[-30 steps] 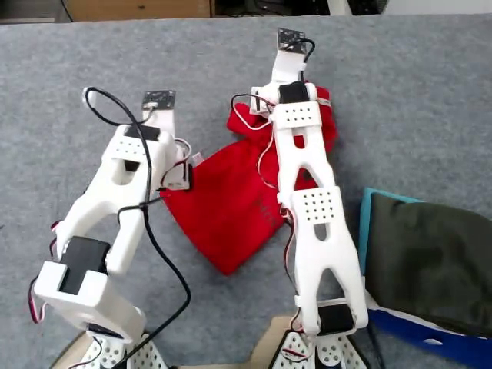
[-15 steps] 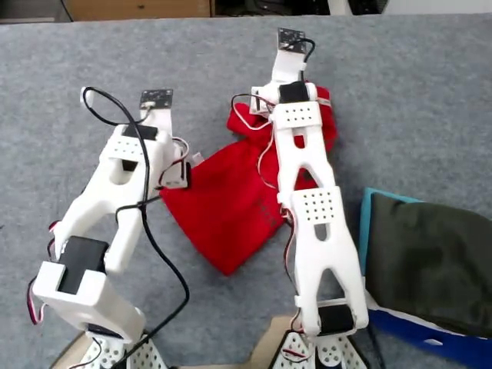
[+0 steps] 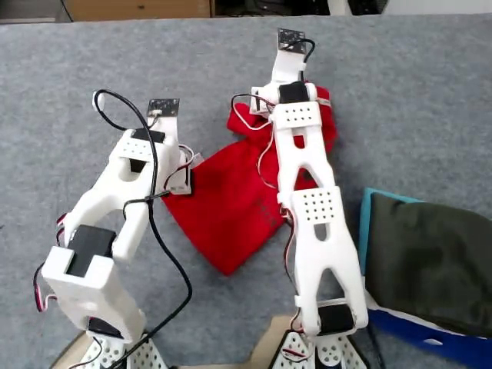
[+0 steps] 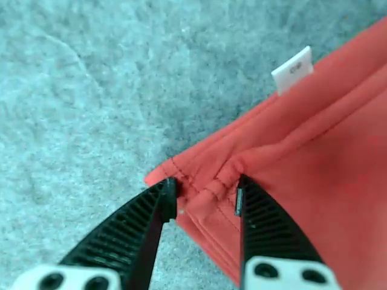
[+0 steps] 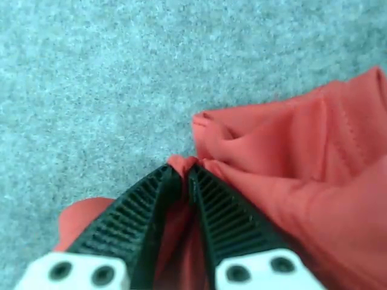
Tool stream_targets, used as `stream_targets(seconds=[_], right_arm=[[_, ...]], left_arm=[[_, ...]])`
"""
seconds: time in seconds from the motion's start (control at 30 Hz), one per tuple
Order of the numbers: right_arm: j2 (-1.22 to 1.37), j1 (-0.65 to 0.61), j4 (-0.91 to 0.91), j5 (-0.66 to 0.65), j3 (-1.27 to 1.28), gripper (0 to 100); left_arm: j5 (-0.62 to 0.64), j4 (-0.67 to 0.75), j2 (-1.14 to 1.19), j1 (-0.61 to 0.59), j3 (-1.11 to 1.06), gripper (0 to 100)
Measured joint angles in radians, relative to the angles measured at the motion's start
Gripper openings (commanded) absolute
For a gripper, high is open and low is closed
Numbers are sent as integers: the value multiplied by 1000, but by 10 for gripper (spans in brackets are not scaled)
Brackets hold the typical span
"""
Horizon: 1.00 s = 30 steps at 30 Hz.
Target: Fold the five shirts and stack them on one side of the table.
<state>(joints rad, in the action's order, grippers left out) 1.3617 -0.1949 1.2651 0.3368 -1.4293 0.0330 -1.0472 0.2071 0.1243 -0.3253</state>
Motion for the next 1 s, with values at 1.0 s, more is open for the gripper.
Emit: stream_targets(seconds=[1.0], right_arm=[[0,0,0,0,0,5]], left_arm=[[0,-2,0,54,17,50]])
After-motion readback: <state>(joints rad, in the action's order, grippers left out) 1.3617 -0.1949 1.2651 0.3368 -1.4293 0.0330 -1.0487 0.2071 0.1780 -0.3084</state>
